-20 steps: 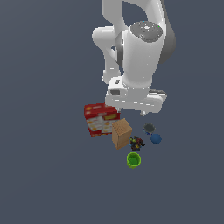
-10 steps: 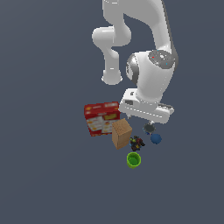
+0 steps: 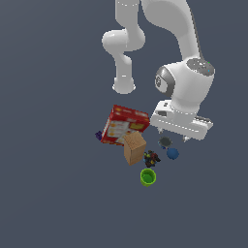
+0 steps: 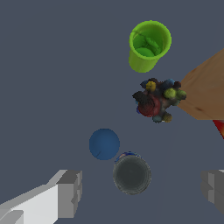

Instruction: Pick up a designated object from a clutter of objects.

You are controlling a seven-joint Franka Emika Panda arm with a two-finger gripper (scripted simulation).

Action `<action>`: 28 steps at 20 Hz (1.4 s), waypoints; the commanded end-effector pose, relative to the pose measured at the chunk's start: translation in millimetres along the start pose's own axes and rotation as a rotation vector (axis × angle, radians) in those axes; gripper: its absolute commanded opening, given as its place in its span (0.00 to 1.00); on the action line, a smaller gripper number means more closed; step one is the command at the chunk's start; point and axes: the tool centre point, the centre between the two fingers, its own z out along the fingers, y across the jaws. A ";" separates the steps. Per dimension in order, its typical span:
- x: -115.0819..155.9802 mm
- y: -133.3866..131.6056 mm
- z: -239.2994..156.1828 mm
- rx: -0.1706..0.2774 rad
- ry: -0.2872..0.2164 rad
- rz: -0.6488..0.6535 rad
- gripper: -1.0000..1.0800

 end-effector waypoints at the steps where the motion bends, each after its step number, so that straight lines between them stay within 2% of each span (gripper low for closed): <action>1: -26.0 28.9 57.2 -0.072 -0.069 0.062 0.96; 9: -52.8 16.2 85.3 -0.071 -0.068 0.128 0.96; 17: -62.4 12.3 94.4 -0.070 -0.069 0.150 0.96; 18: -66.0 0.5 87.1 -0.054 -0.064 0.131 0.96; 23: -66.1 2.8 95.5 -0.056 -0.064 0.134 0.96; 28: -66.6 9.8 119.7 -0.063 -0.066 0.142 0.96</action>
